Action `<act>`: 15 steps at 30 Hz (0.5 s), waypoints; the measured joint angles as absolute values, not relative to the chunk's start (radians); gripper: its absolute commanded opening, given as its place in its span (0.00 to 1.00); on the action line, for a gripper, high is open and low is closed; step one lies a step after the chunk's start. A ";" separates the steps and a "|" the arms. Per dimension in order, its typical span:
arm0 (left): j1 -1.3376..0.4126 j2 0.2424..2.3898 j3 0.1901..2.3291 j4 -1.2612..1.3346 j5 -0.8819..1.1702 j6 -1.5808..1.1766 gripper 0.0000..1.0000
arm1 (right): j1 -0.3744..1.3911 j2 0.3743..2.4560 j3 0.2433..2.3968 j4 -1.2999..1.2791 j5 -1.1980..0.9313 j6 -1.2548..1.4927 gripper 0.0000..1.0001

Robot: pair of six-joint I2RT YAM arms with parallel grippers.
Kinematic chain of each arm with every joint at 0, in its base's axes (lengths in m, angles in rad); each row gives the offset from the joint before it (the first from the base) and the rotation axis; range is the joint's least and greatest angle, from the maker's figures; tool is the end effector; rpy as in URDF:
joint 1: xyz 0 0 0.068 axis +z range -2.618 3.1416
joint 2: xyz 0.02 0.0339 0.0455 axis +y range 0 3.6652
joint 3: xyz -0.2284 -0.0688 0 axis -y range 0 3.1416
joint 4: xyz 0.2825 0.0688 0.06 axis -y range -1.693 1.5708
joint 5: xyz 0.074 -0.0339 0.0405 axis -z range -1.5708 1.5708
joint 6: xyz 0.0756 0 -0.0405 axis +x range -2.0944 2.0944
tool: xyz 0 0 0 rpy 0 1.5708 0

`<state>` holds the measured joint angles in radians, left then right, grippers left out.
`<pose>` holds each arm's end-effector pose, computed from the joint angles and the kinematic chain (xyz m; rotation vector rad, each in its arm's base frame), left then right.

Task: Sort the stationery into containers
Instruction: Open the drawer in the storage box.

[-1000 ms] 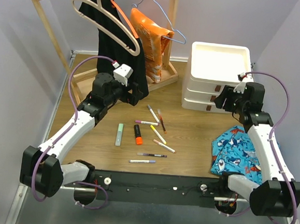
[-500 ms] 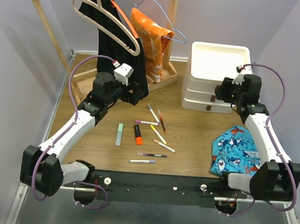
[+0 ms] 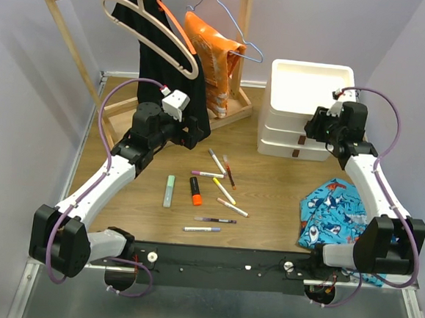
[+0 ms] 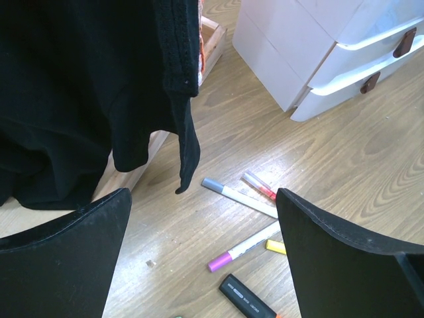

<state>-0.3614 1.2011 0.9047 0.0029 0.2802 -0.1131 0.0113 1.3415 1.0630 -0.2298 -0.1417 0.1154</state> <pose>0.3346 -0.1488 0.2589 0.4290 1.8450 -0.5870 0.3861 0.0150 0.2435 0.0216 2.0811 0.2246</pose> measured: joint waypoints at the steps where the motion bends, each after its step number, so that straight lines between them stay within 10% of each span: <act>1: -0.361 1.201 0.905 0.004 0.280 -0.113 0.99 | 0.011 1.344 1.064 -0.230 -0.139 0.116 0.37; 8: -0.361 1.201 0.905 0.012 0.280 -0.113 0.99 | 0.011 1.358 1.076 -0.237 -0.159 0.113 0.03; 15: -0.362 1.199 0.899 0.014 0.280 -0.113 0.99 | 0.011 1.325 1.093 -0.301 -0.201 0.087 0.01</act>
<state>-0.3618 1.1992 0.8986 0.0139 0.2798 -0.1131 0.0113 1.3251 1.0927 -0.3012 -0.2008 0.0872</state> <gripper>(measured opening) 0.988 0.016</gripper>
